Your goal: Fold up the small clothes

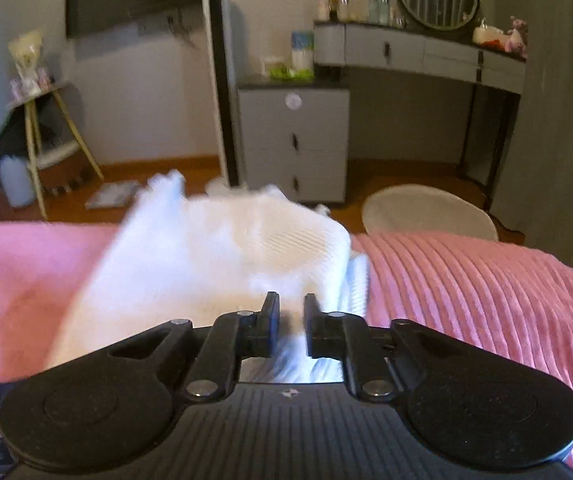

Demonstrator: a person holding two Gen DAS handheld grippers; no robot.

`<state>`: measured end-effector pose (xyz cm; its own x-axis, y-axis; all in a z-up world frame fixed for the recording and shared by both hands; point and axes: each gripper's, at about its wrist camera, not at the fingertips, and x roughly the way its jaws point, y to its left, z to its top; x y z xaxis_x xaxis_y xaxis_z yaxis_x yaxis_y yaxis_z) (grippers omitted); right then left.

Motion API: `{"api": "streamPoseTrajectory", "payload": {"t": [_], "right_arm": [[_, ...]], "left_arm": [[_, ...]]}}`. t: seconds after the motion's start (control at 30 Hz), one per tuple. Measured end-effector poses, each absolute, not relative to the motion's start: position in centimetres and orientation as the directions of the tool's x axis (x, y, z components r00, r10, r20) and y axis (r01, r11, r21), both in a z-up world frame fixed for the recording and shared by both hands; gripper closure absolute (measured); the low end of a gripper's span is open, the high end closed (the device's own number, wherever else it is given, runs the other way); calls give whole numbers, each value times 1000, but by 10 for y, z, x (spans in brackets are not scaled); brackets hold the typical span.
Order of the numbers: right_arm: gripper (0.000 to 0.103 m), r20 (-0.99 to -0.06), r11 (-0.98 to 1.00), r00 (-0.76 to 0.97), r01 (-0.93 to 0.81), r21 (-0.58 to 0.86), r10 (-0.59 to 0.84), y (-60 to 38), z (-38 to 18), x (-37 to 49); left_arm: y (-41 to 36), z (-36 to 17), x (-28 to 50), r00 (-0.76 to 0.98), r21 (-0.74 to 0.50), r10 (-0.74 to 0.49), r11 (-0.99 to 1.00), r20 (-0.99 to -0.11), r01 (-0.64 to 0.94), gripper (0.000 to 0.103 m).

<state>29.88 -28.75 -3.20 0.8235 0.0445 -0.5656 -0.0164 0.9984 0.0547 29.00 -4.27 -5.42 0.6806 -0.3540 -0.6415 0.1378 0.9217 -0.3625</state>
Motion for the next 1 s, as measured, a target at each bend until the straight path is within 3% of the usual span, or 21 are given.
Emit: {"api": "streamPoseTrajectory", "payload": {"t": [0.13,0.33,0.37,0.4,0.6,0.8,1.0], "right_arm": [[90,-544,996,837,-15,94,63,-283,-26,258],[87,-584,986,811,73,149,28,-298,-51,241],[85,-589,986,808,79,147,23,-299,-55,242],[77,-598,987,801,88,136,11,-298,-57,242],[68,-625,986,780,89,139,17,-300,-63,246],[68,-613,987,789,75,139,26,-304,-50,246],[68,-541,988,841,62,139,23,-305,-22,257]], "left_arm": [[-44,-53,290,681,-359,-350,923,-643,135,19],[-46,-53,292,679,-351,-343,927,-649,134,18],[-46,-53,292,678,-351,-343,927,-650,133,18],[-47,-53,292,678,-351,-344,927,-650,133,18],[-46,-55,292,681,-358,-348,924,-644,134,18],[-36,-48,290,691,-403,-365,908,-624,117,20],[-24,-24,294,729,-457,-400,879,-556,134,19]]}}
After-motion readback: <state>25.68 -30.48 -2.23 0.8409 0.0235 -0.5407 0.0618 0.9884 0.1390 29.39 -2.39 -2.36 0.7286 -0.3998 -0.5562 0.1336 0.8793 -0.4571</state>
